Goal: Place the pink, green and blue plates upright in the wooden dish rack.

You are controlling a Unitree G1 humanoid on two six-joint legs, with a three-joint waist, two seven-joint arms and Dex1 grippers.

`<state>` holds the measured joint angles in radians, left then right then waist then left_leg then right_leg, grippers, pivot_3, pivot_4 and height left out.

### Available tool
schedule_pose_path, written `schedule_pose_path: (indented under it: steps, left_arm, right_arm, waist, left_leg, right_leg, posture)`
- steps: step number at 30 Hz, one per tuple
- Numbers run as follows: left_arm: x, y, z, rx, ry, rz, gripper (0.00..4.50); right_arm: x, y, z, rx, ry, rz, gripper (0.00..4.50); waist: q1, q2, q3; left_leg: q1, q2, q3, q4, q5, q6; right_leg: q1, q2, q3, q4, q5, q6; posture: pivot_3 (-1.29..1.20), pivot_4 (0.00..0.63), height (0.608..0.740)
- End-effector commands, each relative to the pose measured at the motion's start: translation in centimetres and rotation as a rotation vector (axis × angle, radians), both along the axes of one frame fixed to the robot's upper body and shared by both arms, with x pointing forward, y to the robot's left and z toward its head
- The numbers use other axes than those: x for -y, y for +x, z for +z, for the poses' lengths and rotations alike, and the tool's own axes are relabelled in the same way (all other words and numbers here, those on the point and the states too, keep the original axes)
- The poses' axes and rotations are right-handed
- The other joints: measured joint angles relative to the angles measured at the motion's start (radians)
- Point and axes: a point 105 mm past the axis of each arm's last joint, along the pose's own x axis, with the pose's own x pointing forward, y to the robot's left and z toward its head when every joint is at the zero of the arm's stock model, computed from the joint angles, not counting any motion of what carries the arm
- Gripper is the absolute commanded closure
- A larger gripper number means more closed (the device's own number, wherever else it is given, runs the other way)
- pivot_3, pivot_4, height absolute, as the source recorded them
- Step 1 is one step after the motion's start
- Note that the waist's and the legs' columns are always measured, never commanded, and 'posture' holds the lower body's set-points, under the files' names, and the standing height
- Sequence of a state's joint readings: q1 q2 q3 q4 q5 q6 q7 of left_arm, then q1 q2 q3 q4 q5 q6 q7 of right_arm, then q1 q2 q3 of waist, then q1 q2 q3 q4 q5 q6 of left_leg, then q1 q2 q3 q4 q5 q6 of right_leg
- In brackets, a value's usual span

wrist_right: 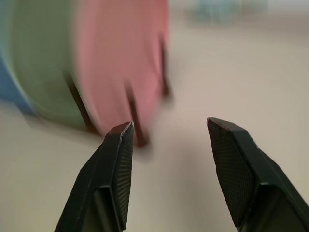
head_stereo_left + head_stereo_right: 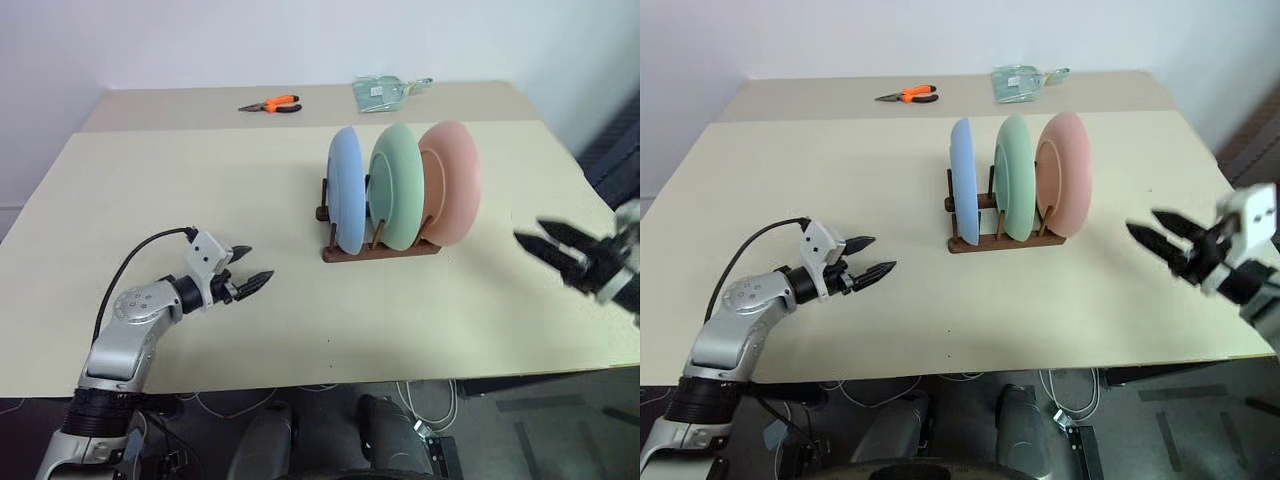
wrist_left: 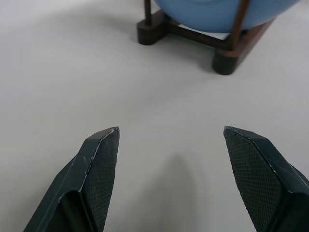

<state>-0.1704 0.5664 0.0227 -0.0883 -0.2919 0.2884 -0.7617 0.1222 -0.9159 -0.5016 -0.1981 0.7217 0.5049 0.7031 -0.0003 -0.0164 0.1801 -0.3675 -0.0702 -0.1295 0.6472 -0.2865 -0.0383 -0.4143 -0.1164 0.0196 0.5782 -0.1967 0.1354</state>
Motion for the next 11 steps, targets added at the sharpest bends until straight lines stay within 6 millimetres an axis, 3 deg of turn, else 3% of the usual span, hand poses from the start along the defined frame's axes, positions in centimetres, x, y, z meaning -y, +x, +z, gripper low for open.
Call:
schedule_pose_path:
  steps: [1, 6, 11]
  left_arm:
    - [-1.4, 0.0, 1.0, 0.058, 0.02, 0.034, 0.95]
    - [-1.7, -0.8, 0.8, 0.052, 0.017, 0.053, 0.95]
    - [-2.2, -1.9, 0.5, 0.033, 0.016, 0.081, 0.95]
  right_arm:
    - [-0.1, 0.4, -1.7, 0.012, -0.118, 0.027, 2.07]
    - [0.0, 2.2, -1.9, 0.084, -0.047, -0.002, 2.07]
    - [-1.3, 3.8, -1.9, 0.101, -0.03, 0.04, 2.07]
  waist:
    - [-0.009, 0.001, 0.0]
    - [-0.012, 0.001, 0.0]
    - [-0.006, 0.001, 0.0]
  left_leg:
    - [0.0, 0.0, 0.0, 0.0, 0.0, 0.0]
    - [0.0, 0.0, 0.0, 0.0, 0.0, 0.0]
    - [-0.001, -0.001, -0.002, 0.0, 0.0, 0.0]
  right_leg:
    - [0.0, 0.0, 0.0, 0.0, 0.0, 0.0]
    - [0.0, -0.001, 0.0, 0.0, 0.0, 0.0]
    - [0.0, -0.001, 0.0, 0.0, 0.001, -0.001]
  posture:
    - [0.0, 0.15, 0.74]
    - [0.0, 0.15, 0.74]
    - [0.0, 0.15, 0.74]
